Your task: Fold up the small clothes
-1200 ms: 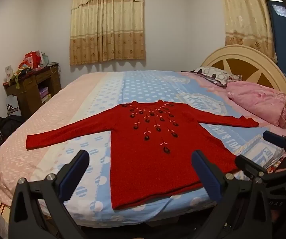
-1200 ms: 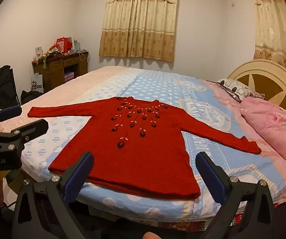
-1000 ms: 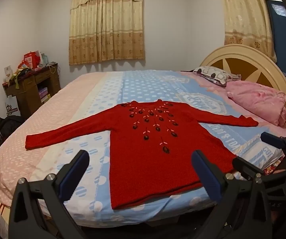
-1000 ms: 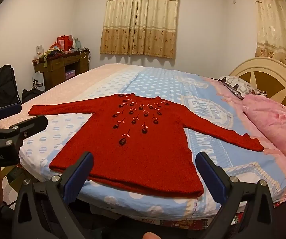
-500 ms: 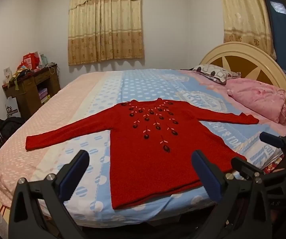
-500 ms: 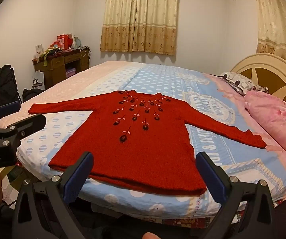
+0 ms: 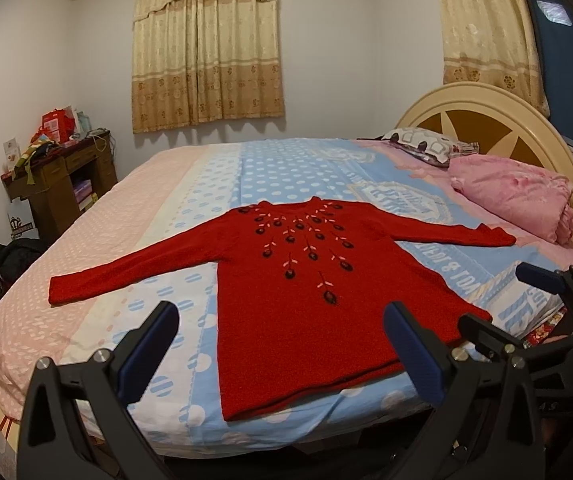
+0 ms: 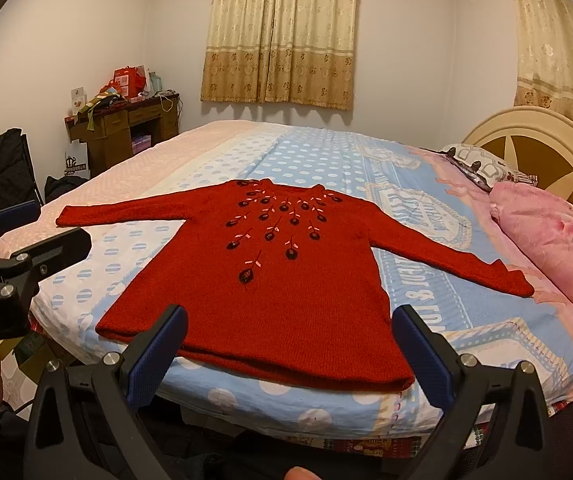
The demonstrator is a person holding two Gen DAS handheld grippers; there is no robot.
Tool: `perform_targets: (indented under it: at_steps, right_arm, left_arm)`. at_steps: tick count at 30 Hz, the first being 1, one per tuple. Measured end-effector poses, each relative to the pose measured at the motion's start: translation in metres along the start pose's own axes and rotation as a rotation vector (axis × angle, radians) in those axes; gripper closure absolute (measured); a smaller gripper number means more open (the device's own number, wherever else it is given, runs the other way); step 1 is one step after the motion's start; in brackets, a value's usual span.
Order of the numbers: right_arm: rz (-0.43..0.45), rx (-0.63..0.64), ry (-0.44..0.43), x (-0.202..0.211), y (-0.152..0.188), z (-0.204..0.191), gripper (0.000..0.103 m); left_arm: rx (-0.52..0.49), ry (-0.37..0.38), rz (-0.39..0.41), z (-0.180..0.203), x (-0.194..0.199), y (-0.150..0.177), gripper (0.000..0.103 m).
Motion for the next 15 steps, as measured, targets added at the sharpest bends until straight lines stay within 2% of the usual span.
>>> perform_targets:
  at_steps: [15]
  right_arm:
    - [-0.013,-0.014,0.005,-0.0035,0.0004,0.0048,0.001]
  left_arm:
    - [0.005,-0.001,0.001,-0.0002,-0.0001,-0.0006,0.000]
Point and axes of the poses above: each gripper's, at about its wrist camera, not at the fingertips, and x roughly against the way its jaws point, z to its right, y to its underside, the point moved 9 cm from there along -x, roughly the way its jaws point, and after that the axes turned 12 degrees about y, right-handed, at the moved point
